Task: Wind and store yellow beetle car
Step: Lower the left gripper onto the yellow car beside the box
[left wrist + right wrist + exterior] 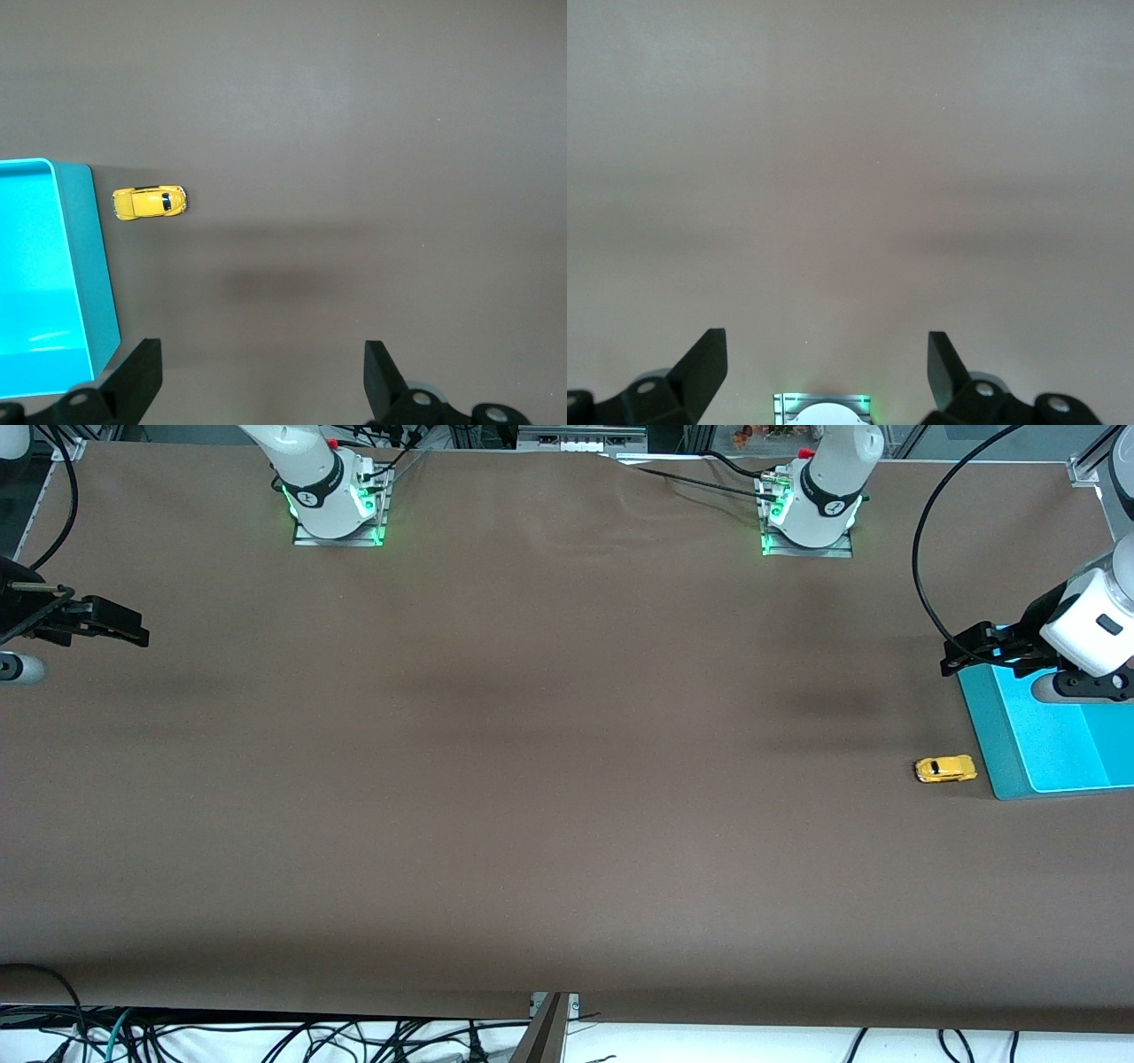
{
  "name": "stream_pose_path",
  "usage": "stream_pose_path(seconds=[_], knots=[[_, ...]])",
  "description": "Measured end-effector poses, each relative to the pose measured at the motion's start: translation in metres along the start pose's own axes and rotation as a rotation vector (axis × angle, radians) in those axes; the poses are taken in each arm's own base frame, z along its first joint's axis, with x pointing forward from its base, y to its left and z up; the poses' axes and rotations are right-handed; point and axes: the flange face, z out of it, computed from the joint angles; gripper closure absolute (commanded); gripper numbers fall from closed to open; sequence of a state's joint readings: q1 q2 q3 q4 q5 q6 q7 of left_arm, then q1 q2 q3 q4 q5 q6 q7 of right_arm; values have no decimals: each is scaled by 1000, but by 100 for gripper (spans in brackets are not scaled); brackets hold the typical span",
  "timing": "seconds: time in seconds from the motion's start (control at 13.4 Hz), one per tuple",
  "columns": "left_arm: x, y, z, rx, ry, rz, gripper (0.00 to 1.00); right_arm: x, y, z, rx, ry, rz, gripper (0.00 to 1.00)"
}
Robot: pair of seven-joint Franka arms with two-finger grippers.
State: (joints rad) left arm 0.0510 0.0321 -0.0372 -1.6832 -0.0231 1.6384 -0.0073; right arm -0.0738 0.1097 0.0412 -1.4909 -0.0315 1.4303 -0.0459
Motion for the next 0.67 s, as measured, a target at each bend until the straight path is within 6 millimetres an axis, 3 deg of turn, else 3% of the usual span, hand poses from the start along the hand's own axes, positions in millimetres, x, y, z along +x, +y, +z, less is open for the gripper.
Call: stream_pose_path(seconds=[0.37,0.52,0.67], knots=[[0,0,2,0,-7,0,0,0,0,0,0,0,0,0],[5,-2,21,5,-62,12,0,0,0,0,0,0,-1,0],[14,-19,47,33,-123,103,0,0,-1,0,0,0,-1,0]])
